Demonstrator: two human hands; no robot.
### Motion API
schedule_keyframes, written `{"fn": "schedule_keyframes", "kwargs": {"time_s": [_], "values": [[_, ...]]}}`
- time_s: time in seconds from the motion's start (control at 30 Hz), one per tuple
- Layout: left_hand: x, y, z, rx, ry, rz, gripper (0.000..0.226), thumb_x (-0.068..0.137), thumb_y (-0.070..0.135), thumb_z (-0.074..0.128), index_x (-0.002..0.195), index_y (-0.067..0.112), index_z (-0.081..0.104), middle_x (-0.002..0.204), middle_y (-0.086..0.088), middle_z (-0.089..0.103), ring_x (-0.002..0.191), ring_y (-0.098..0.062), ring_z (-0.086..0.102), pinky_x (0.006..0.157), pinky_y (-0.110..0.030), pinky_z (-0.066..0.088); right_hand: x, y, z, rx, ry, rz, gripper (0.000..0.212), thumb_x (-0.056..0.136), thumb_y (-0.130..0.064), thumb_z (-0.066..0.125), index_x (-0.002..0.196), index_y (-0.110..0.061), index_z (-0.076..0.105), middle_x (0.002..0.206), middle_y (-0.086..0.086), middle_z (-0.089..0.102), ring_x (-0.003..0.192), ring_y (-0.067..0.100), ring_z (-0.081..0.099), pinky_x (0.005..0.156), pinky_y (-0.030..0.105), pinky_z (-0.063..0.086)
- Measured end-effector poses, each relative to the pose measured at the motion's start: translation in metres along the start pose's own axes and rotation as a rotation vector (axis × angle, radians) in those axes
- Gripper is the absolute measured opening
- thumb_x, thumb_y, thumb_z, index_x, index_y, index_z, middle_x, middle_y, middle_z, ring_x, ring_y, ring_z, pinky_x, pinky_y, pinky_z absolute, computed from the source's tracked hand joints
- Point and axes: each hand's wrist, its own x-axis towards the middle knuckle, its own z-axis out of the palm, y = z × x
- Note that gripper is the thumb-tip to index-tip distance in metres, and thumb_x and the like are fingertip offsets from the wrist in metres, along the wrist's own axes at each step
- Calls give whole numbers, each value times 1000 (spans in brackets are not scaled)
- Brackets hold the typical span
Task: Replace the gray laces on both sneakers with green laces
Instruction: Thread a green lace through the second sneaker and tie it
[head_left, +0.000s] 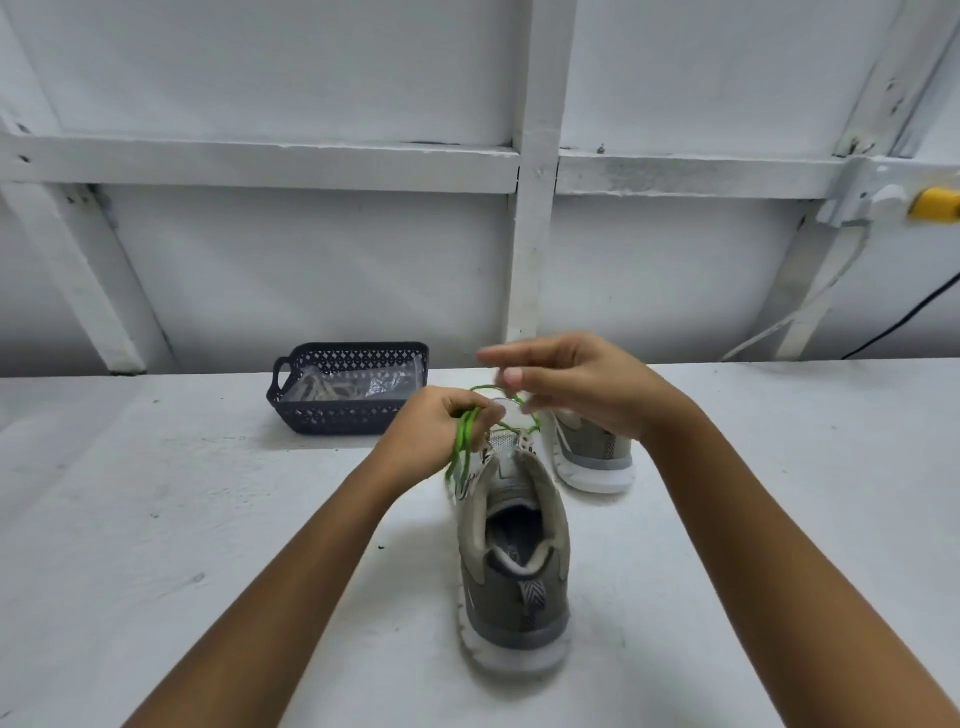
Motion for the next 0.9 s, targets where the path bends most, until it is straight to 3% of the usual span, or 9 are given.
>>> {"fn": "schedule_keyframes", "kwargs": {"time_s": [0.1, 0.2, 0.3, 0.47, 0.57, 0.63, 0.77, 0.83, 0.9], "values": [[0, 1, 1, -36, 12, 32, 14, 88, 28, 65, 77, 22, 72, 50, 8, 59, 54, -3, 55, 65, -23, 48, 15, 32, 1, -568, 39, 150, 29, 90, -22, 63, 118, -23, 65, 58, -11, 54, 51, 1, 46, 53, 14, 34], [0, 5, 1, -24, 12, 58, 14, 89, 26, 63, 79, 25, 73, 52, 6, 60, 55, -4, 55, 63, -20, 47, 23, 42, 17, -653, -14, 214, 6, 87, -27, 67, 88, -32, 69, 54, -8, 44, 49, 5, 37, 47, 14, 28], [2, 3, 5, -19, 31, 88, 15, 89, 23, 63, 78, 26, 72, 56, 1, 62, 56, -7, 55, 62, -23, 49, 31, 48, 26, -668, 65, 172, 40, 88, -21, 64, 54, -31, 46, 51, -7, 36, 49, 6, 34, 47, 12, 32], [-3, -2, 20, -21, 128, 108, 13, 87, 19, 66, 98, 16, 72, 69, 13, 63, 63, 6, 57, 66, -12, 44, 37, 54, 30, -695, 114, 206, 20, 88, -13, 54, 85, -5, 71, 72, 15, 59, 69, 20, 44, 56, 28, 25], [-13, -11, 40, -59, 200, -20, 47, 82, 26, 72, 121, 30, 47, 95, 10, 55, 85, 3, 55, 77, -17, 42, 38, 63, 25, -613, 169, 166, 16, 87, -9, 57, 89, -4, 72, 58, 3, 49, 60, 15, 41, 51, 24, 26], [-18, -18, 51, -52, 147, -151, 65, 79, 34, 73, 132, 26, 37, 113, 11, 47, 106, -4, 49, 88, -19, 36, 41, 68, 22, -554, 231, 170, 16, 89, -12, 59, 89, -6, 74, 52, -7, 45, 52, 5, 40, 47, 14, 30], [-15, -36, 59, -26, 6, -188, 50, 73, 54, 69, 113, 25, 60, 122, 7, 56, 117, -8, 52, 90, -23, 42, 46, 68, 20, -417, 290, 156, 16, 89, -17, 65, 94, -7, 75, 60, -9, 58, 58, -1, 54, 60, 8, 40], [-13, -38, 61, 12, -4, -220, 79, 59, 78, 59, 114, 22, 62, 125, 2, 56, 116, -10, 54, 98, -33, 45, 51, 62, 15, -317, 352, 126, 16, 88, -20, 66, 94, -8, 75, 77, 5, 69, 77, 17, 66, 77, 30, 52], [-10, -44, 62, 55, -33, -244, 97, 52, 89, 51, 115, 16, 63, 126, -4, 53, 116, -16, 54, 101, -40, 43, 55, 48, 11, -275, 395, 67, 20, 87, -26, 66, 90, -7, 74, 83, 16, 71, 76, 26, 66, 79, 37, 52]]}}
